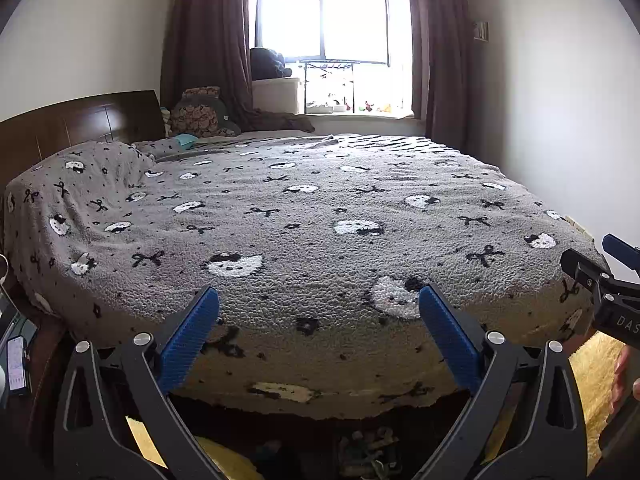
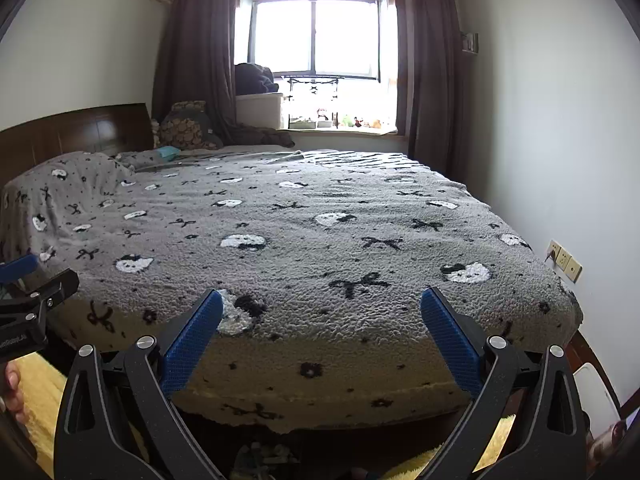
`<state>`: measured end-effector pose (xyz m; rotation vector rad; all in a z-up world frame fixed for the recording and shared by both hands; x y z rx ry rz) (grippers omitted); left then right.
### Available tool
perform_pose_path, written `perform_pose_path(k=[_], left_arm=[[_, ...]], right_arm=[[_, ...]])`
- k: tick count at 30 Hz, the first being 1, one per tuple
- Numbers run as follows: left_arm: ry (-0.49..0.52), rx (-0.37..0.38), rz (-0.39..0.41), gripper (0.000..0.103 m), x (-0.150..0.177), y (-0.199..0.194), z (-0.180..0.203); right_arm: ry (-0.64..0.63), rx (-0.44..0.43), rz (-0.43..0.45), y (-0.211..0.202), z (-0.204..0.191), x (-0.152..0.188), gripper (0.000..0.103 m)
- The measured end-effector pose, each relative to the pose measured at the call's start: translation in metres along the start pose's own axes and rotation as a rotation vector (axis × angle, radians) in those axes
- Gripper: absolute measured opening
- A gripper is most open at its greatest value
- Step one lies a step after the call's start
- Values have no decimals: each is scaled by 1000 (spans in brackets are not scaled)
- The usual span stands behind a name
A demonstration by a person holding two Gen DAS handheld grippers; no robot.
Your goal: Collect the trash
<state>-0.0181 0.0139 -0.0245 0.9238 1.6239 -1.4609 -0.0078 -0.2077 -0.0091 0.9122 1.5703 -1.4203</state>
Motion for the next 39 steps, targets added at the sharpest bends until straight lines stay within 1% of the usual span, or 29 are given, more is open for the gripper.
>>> perform_pose_path(k=[18, 22, 25, 35, 39], left_arm=[[1, 5, -2, 95, 0, 1, -3], [5, -2, 5, 95, 0, 0, -3], [19, -26, 14, 95, 0, 1, -2], [-16, -8, 7, 95, 1, 3, -5], [-20, -15, 19, 95, 2, 0, -6]], right_arm=[[3, 1, -3, 0, 0, 1, 99], [4, 3, -3, 0, 0, 1, 99], [5, 3, -4, 0, -1, 1, 99], [4, 5, -7, 1, 2, 2, 99], [5, 6, -11, 1, 2, 3, 99]])
Point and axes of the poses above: each gripper's, at about its wrist camera, not at the fingertips, and y roughly the way its jaws point, z to its right, x to its underside, the point moved 5 cm from there along y, roughly the way its jaws point, and after that the axes turned 7 degrees about -x, right-handed, at the moved point
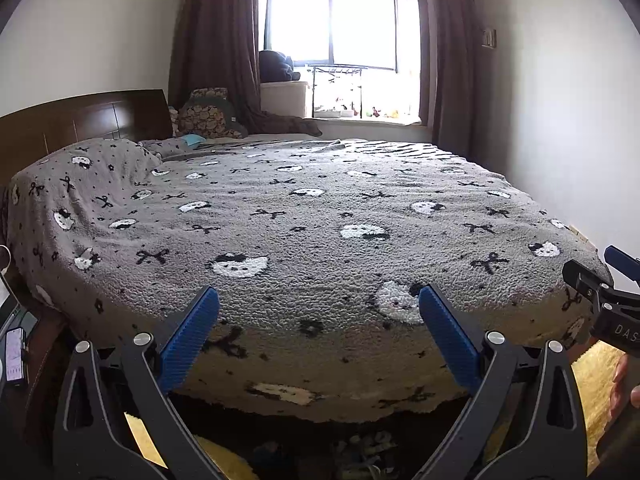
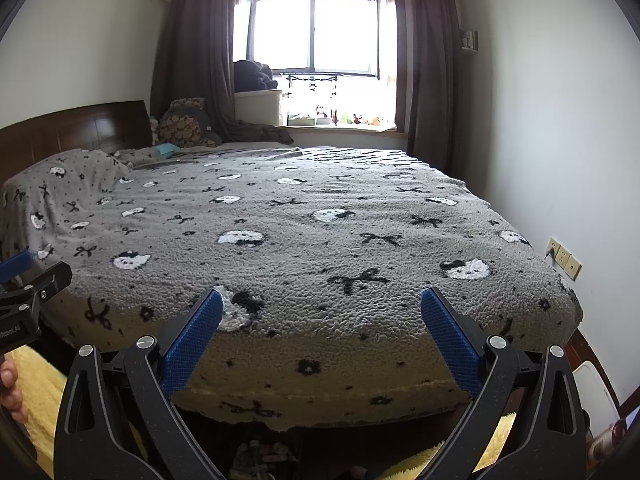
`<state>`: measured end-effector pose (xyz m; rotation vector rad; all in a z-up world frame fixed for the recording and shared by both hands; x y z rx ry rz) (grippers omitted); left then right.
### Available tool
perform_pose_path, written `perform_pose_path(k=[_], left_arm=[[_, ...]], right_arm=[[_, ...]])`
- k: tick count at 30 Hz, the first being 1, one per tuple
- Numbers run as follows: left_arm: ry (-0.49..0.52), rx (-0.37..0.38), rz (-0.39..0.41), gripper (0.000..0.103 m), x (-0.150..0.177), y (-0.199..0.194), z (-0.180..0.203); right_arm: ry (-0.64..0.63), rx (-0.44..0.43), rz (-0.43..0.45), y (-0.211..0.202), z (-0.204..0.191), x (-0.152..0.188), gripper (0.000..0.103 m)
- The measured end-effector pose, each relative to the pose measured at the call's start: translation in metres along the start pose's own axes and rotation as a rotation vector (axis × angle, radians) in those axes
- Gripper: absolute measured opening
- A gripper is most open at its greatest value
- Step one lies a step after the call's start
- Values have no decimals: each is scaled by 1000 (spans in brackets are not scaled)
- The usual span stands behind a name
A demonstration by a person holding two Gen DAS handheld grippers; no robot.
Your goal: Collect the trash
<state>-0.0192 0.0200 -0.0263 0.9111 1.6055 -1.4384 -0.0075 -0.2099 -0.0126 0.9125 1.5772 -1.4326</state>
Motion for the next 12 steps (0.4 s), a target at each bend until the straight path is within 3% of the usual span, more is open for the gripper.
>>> perform_pose_path(k=[12], left_arm=[[1, 2, -22, 95, 1, 3, -1]], right_arm=[[0, 0, -1, 0, 0, 1, 99]])
Point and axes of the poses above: each gripper's, at about its wrist camera, not at the fingertips, and y roughly the way its jaws point, z to its right, x to its underside, the point moved 5 cm from there along y, roughly the way its jaws point, and after that the axes turned 7 degrees about -x, right-handed, at the moved point
